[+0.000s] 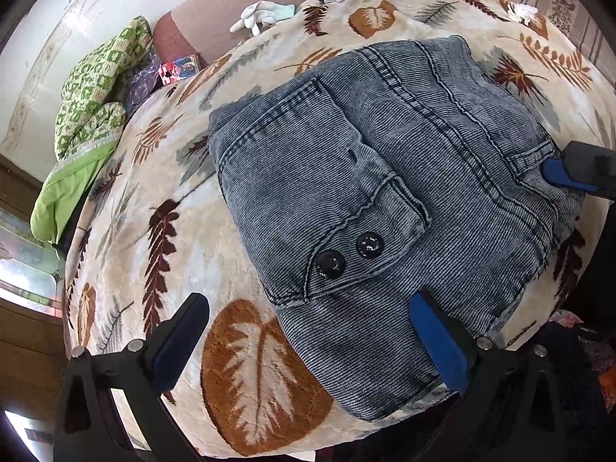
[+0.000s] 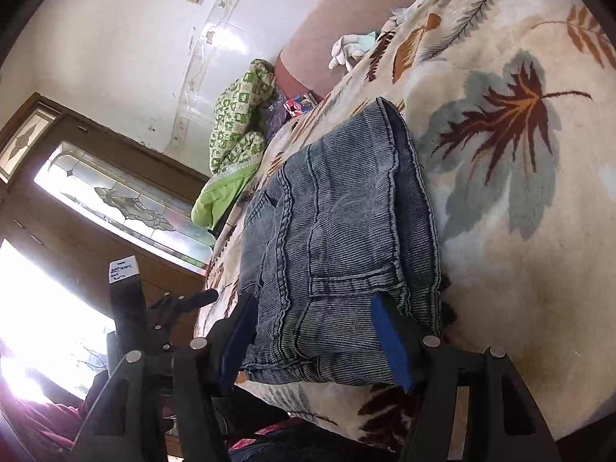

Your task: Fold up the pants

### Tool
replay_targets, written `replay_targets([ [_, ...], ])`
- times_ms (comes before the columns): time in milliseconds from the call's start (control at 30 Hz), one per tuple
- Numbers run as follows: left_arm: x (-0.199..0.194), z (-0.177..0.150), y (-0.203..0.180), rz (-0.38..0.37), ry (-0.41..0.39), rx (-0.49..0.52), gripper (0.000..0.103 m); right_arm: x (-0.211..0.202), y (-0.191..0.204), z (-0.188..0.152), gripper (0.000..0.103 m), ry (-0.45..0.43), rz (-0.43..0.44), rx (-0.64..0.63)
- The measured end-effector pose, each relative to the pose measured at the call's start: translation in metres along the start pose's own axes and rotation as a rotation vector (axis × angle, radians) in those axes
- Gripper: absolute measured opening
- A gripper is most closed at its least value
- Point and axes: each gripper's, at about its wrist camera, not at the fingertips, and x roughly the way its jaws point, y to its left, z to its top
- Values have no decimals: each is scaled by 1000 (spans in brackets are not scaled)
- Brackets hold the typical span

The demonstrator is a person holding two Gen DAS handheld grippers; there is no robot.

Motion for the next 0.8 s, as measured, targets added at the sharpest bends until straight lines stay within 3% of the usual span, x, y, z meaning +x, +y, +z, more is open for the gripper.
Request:
replay_targets([
  [200,2,2,-3,18,-19,-8,103,3,8,-2,66,-2,-45,-35],
  [500,-2,3,15,-55,-1,-96,103,4,19,-1,65,12,-114,-39],
  [600,-22,7,21,-8,-76,-116,103,1,33,8,65,30,-176,-60],
  [800,-71,14,47,42,-252,-190,103,-16,83,23,65,-53,-381,-237],
])
